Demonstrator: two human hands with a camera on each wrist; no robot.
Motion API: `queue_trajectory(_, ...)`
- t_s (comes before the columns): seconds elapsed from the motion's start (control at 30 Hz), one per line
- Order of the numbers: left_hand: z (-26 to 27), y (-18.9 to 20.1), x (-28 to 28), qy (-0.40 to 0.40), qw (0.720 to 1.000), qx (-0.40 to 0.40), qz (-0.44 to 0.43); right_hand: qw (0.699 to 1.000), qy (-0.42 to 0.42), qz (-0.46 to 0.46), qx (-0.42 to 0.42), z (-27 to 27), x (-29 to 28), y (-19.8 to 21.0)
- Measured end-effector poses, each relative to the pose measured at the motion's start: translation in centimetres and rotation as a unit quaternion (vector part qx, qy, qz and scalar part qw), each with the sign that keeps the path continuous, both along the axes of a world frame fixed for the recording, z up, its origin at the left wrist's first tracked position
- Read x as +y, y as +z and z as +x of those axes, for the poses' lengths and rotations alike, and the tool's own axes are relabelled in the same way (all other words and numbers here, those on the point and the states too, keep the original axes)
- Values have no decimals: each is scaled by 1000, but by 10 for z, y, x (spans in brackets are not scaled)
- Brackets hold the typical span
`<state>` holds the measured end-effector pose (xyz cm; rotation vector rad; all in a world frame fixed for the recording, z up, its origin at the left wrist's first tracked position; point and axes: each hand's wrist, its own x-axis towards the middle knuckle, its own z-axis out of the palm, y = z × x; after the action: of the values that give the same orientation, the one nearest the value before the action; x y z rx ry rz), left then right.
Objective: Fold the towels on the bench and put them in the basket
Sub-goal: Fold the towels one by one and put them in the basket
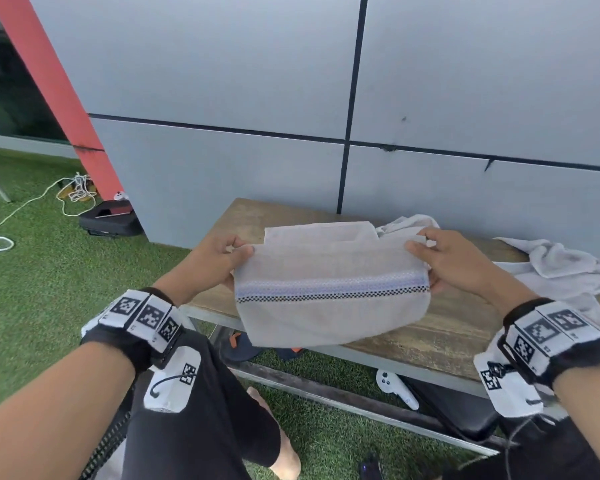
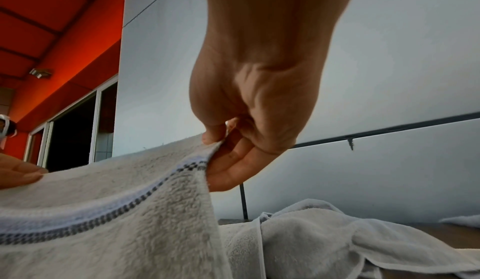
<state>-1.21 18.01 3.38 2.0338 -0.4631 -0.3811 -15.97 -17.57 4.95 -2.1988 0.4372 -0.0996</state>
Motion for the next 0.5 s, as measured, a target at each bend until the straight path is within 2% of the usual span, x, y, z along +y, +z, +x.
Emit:
queue_trajectory(0.13,35,-16,-15,69,998,-1,-7,998,-23,-63,-18,54,-9,-7)
queue_trajectory(0.3,96,-29,-44,132,991,-16,3,996,-50,-75,-7,137,-26,-13)
queue_trajectory(0.43,155,-46,-66,148,989,-11,24,990,-65,-121,-12,203,-45,-29)
queue_trajectory(0.5,185,-62,-72,144,987,-24,66,983,-69,-168,-3,233,-54,-40)
